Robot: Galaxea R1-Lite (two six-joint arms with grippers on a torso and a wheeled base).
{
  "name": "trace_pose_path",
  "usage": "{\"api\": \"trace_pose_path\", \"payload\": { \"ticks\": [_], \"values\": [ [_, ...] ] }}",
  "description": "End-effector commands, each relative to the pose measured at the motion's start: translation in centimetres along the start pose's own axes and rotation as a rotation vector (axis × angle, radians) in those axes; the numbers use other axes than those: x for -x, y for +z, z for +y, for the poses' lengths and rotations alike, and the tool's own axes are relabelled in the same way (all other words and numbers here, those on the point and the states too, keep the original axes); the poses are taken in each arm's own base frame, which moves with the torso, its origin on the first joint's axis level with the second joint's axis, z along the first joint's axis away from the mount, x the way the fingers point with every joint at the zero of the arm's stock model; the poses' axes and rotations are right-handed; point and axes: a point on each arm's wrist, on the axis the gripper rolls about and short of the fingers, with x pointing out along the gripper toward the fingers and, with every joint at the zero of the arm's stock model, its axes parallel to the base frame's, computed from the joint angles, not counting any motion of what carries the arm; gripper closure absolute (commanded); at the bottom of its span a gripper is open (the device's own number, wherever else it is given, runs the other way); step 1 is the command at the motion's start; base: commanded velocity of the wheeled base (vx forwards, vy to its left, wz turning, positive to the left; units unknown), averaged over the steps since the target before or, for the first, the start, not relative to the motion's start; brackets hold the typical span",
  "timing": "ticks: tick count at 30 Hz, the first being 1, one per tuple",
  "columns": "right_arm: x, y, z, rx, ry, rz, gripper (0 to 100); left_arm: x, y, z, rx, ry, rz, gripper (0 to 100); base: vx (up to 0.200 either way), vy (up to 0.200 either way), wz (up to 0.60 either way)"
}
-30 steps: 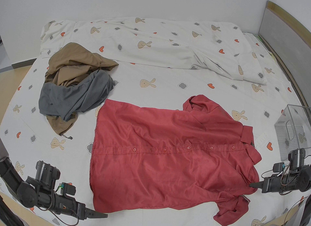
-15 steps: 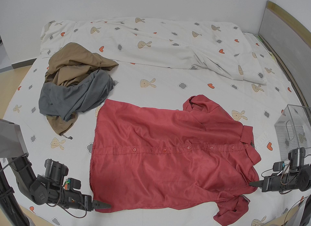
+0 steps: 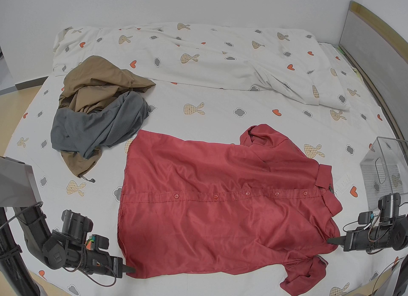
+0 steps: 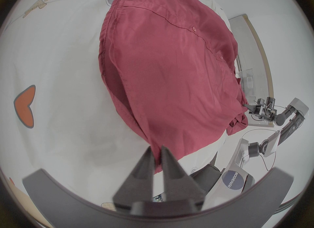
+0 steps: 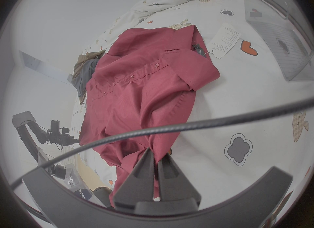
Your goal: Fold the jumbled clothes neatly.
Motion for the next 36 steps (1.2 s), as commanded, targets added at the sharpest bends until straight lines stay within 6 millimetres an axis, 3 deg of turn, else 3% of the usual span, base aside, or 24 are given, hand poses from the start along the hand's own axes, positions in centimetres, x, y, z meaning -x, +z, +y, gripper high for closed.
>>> {"api": "trace_pose_path", "payload": {
  "ticks": [1,7,10,14,22,28,29,30,36],
  "values": [
    [0.0,0.0,0.0,-0.001,0.001,0.002,100,0.0,-0.1,0.0,0.002,0.0,0.003,100,0.0,0.0,0.0],
    [0.0,0.0,0.0,-0.001,0.001,0.002,100,0.3,-0.3,0.0,0.003,0.002,-0.005,100,0.0,0.0,0.0],
    [0.0,-0.2,-0.2,-0.016,-0.008,0.006,100,2.8,-1.3,-0.4,0.036,0.009,-0.067,100,0.0,0.0,0.0],
    [0.1,-0.7,0.0,-0.022,-0.006,0.026,100,3.9,-2.4,-0.6,0.053,0.015,-0.082,100,0.0,0.0,0.0],
    [0.0,-1.2,-0.2,-0.039,-0.011,0.054,100,4.1,-3.7,-0.5,0.092,0.024,-0.033,100,0.0,0.0,0.0],
    [-0.3,-1.4,-0.3,-0.047,-0.011,0.07,100,4.1,-3.6,-0.1,0.108,0.032,-0.036,100,0.0,0.0,0.0],
    [-0.3,-1.4,-0.3,-0.047,-0.011,0.07,100,4.1,-3.6,-0.1,0.108,0.032,-0.036,0,0.0,0.0,0.0],
    [-0.3,-1.4,-0.3,-0.048,-0.01,0.072,0,4.0,-3.4,0.0,0.111,0.034,-0.039,0,0.0,0.0,0.0],
    [-0.1,-1.3,-0.6,-0.063,-0.024,0.054,0,4.0,-3.1,0.1,0.116,0.037,-0.054,0,0.0,0.0,0.0]
  ]
}}
